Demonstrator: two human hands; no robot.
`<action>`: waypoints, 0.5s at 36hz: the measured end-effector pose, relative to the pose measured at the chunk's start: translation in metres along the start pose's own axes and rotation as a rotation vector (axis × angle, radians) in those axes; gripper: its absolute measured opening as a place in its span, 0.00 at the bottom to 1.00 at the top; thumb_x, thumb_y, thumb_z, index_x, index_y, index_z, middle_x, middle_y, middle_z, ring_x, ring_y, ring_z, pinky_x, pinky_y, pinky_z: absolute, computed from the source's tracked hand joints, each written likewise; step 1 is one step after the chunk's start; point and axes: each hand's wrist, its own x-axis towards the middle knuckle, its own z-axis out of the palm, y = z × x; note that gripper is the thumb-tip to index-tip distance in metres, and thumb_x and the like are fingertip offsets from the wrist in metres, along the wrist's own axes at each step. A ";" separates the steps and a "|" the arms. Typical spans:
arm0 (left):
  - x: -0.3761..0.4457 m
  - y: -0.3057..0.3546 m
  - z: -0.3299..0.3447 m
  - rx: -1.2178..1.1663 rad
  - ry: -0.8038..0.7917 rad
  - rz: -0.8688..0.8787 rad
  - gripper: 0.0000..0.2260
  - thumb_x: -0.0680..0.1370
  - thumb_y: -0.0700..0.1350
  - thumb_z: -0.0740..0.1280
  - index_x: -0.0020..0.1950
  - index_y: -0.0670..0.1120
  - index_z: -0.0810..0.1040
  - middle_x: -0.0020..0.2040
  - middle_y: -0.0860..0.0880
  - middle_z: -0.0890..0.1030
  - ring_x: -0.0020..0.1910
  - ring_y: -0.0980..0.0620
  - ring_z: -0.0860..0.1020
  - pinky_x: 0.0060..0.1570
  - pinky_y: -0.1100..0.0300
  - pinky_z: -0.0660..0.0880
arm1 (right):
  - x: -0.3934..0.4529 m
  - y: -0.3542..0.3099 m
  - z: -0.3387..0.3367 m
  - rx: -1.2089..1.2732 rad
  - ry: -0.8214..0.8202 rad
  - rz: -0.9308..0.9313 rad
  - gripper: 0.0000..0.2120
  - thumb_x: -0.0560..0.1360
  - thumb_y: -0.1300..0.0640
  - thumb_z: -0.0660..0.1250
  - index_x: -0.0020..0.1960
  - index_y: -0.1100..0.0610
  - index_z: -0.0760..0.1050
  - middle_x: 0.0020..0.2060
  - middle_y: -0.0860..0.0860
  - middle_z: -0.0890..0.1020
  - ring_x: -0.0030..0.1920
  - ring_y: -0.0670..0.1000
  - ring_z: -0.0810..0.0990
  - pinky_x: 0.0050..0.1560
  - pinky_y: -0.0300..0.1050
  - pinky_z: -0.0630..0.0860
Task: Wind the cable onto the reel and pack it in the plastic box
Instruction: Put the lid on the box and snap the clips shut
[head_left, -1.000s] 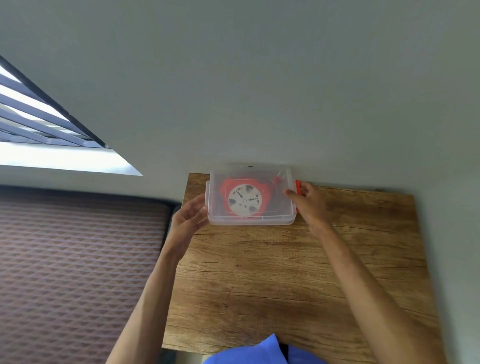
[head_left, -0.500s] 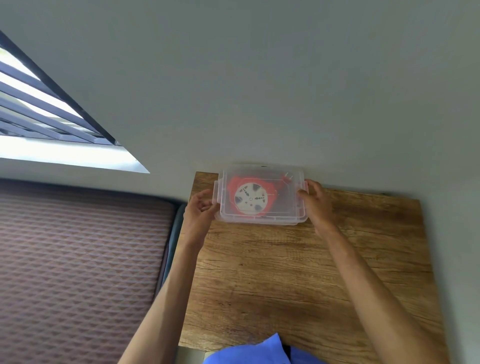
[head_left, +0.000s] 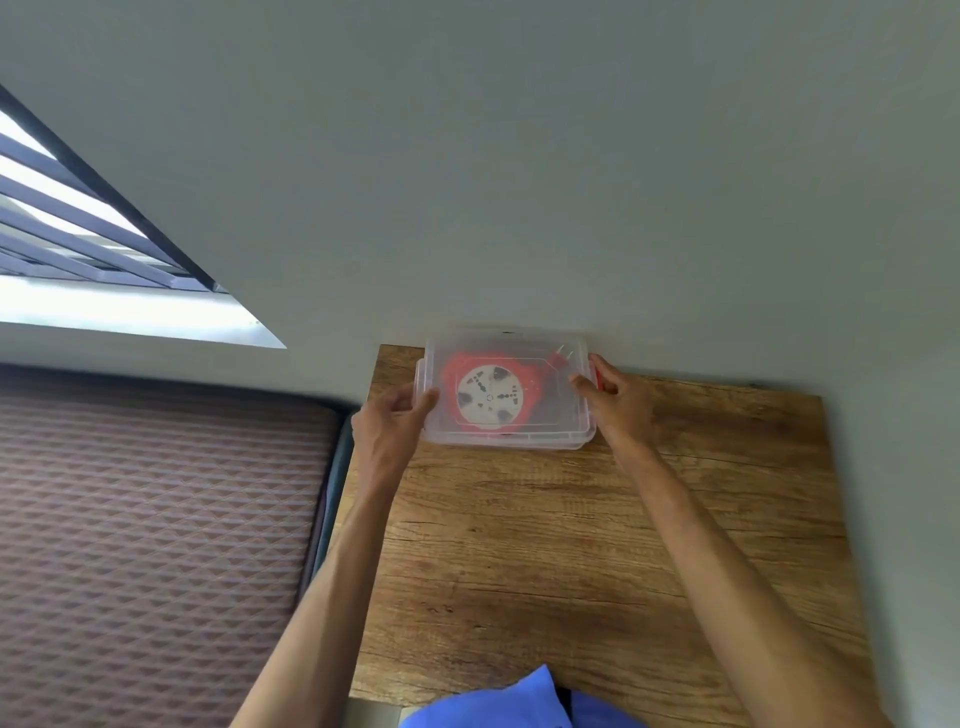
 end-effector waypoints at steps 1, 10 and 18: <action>0.002 0.003 0.000 0.065 0.021 0.010 0.16 0.81 0.60 0.77 0.60 0.51 0.92 0.40 0.63 0.87 0.42 0.64 0.86 0.57 0.51 0.86 | 0.000 0.000 -0.001 0.015 -0.010 0.006 0.24 0.81 0.50 0.74 0.76 0.46 0.76 0.57 0.36 0.84 0.42 0.31 0.85 0.36 0.28 0.80; 0.017 0.006 -0.012 -0.272 -0.153 -0.218 0.15 0.77 0.58 0.82 0.54 0.48 0.89 0.46 0.54 0.91 0.48 0.51 0.91 0.42 0.57 0.88 | 0.003 -0.001 -0.011 0.181 0.012 0.246 0.25 0.76 0.48 0.79 0.71 0.49 0.78 0.56 0.48 0.88 0.49 0.50 0.90 0.50 0.51 0.87; 0.003 0.009 -0.003 -0.103 -0.043 -0.033 0.09 0.82 0.52 0.78 0.60 0.52 0.92 0.45 0.57 0.91 0.46 0.58 0.90 0.58 0.50 0.87 | 0.004 0.001 -0.014 0.212 -0.039 0.292 0.05 0.81 0.52 0.74 0.55 0.48 0.86 0.47 0.48 0.91 0.49 0.51 0.90 0.53 0.52 0.86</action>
